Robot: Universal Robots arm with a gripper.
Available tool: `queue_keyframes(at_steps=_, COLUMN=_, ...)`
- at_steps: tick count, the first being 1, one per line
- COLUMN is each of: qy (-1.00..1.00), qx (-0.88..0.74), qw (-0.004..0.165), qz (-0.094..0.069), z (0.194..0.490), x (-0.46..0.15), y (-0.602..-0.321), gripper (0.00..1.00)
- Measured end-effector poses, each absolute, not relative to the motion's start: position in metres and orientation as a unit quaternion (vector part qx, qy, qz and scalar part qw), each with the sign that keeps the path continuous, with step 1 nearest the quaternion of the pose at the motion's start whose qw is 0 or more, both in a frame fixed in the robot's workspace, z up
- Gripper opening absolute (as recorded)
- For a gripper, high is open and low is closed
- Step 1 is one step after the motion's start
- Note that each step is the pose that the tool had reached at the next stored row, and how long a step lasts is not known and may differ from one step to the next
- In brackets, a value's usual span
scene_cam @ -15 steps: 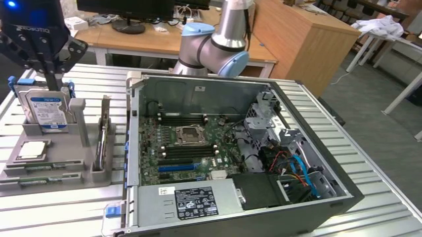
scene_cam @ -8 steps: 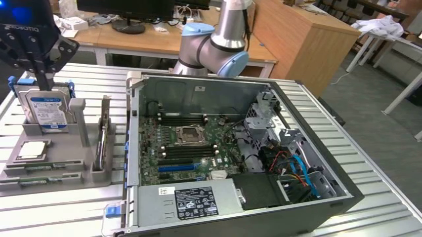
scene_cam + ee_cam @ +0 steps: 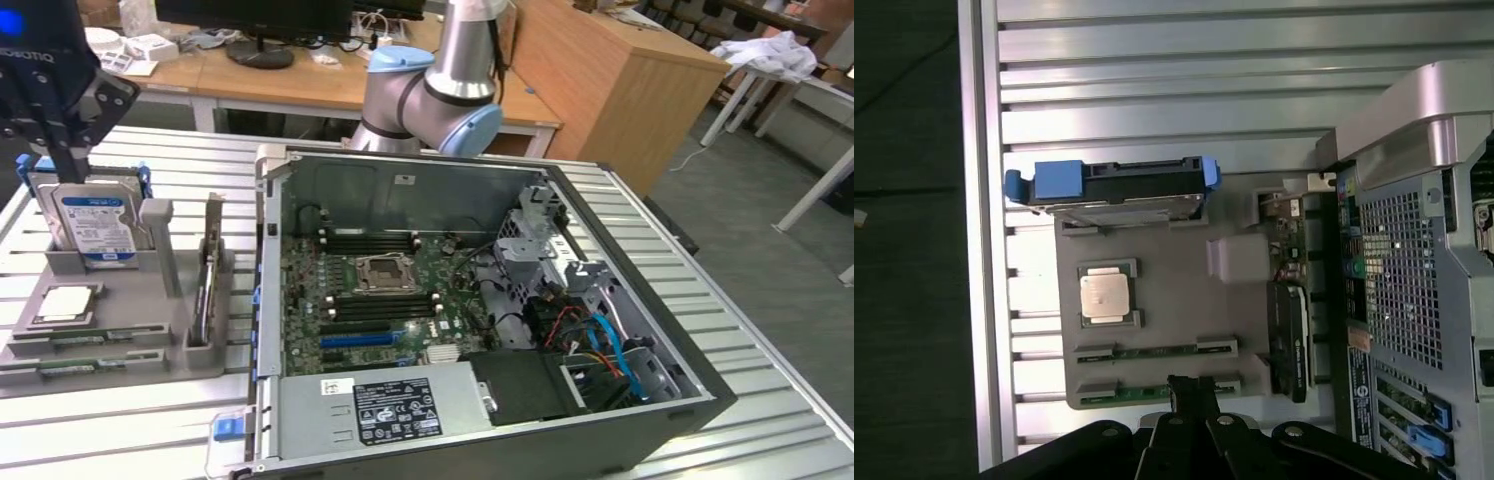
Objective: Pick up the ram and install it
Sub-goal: 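Reach for the ram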
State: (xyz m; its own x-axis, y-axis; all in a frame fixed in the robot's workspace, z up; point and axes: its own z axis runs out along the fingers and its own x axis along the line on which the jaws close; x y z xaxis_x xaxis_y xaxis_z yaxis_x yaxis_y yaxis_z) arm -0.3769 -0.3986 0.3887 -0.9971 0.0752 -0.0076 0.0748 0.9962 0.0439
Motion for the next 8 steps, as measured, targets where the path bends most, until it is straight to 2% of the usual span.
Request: queue_keyframes(at_steps=8, qy=0.999, qx=0.038, qw=0.002, qz=0.022, z=0.3884, x=-0.3851, y=-0.3986, gripper=0.11)
